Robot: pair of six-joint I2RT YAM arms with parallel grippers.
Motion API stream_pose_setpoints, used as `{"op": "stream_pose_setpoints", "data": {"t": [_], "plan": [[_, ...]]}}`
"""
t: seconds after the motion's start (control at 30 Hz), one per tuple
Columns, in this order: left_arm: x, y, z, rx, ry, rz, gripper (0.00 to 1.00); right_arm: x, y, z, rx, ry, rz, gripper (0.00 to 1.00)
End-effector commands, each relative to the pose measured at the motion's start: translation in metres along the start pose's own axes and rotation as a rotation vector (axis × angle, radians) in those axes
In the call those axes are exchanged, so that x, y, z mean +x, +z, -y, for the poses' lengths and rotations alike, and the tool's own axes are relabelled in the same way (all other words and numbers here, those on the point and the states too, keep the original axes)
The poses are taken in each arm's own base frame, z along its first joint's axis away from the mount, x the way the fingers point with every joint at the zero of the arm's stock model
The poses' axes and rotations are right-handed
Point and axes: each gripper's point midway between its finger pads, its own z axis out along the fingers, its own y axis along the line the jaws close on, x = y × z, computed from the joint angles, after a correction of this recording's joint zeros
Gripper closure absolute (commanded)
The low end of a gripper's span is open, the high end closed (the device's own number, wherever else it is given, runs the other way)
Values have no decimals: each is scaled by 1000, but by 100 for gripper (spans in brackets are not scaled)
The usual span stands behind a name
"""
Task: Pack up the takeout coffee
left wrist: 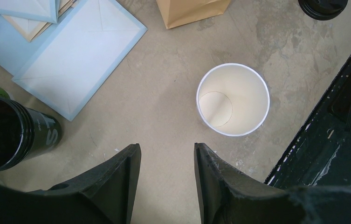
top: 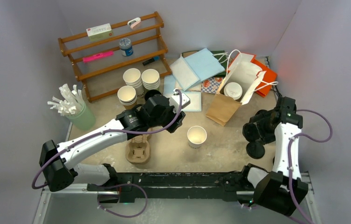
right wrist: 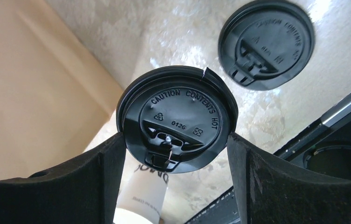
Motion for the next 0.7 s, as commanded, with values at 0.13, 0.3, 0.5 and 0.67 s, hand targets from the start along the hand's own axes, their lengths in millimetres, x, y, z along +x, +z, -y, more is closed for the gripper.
{"op": "stream_pose_setpoints", "data": {"t": [0.13,0.3,0.5,0.67], "plan": [[-8,5,-2,-7,-1,14,52,70,-9,-1,-47,-102,-180,24],[-3,8,-7,-30,-36,-10,52,110,-11,-13,-103,-182,-254,25],[2,14,-20,-25,-169,-36,53,130,-38,-29,-175,-302,-251,26],[-2,15,-33,-17,-250,-27,53,136,-60,-43,-262,-397,-198,27]]}}
